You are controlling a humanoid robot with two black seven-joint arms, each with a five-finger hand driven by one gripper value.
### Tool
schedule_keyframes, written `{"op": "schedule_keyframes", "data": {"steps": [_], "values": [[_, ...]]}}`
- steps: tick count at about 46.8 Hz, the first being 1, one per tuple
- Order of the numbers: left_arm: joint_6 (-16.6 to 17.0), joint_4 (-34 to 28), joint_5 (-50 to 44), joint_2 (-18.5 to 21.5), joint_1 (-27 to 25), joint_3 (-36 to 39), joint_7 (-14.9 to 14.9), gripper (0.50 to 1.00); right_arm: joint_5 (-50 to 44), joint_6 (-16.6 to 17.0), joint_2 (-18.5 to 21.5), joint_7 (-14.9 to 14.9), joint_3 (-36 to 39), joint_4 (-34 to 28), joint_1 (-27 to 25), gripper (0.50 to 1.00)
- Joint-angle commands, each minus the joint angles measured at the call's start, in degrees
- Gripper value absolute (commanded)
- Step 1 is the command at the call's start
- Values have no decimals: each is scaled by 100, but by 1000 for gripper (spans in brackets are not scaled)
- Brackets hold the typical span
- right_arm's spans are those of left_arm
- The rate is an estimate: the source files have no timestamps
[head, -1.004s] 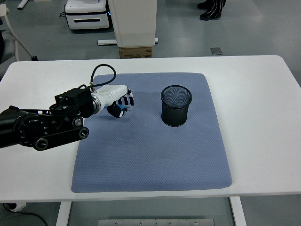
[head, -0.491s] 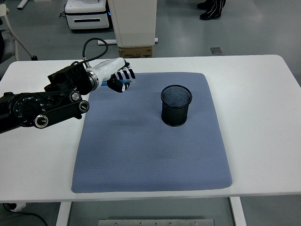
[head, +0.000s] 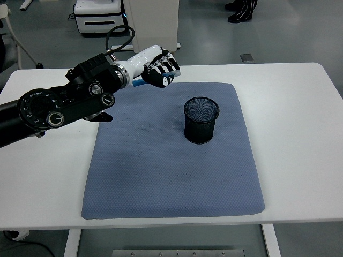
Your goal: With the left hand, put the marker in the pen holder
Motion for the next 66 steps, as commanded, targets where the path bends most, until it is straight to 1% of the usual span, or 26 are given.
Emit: {"op": "schedule_keyframes", "data": {"steps": [1,8,20,25,29,34,40,43,45,51,55,59,66], "values": [[0,0,-252,-64,8,-235,-90,500,0,0,0,3,0,0,0,1000],[-9,106,-411,-275,8,-455,-99,500,0,0,0,2,0,0,0,1000],[-9,141,-411,-925,17,-648,-107,500,0,0,0,-6,0,0,0,1000],[9,141,-419,-1181,52,-675,-213,500,0,0,0,-6,0,0,0,1000],[17,141,-454,-1295,78,-675,-274,500,0,0,0,2,0,0,0,1000],[17,141,-647,-1330,104,-675,-292,500,0,0,0,2,0,0,0,1000],[9,141,-946,-1313,183,-675,-485,500,0,0,0,-6,0,0,0,1000],[9,141,-999,-1313,262,-675,-520,500,0,0,0,3,0,0,0,1000],[9,141,-999,-1322,306,-675,-520,531,0,0,0,-6,0,0,0,1000],[9,141,-1017,-1339,342,-675,-520,552,0,0,0,-6,0,0,0,1000],[17,141,-1035,-1339,377,-675,-529,593,0,0,0,3,0,0,0,1000],[17,141,-1184,-1339,412,-675,-564,596,0,0,0,3,0,0,0,1000],[9,141,-1570,-1348,430,-675,-863,599,0,0,0,-6,0,0,0,1000]]}}
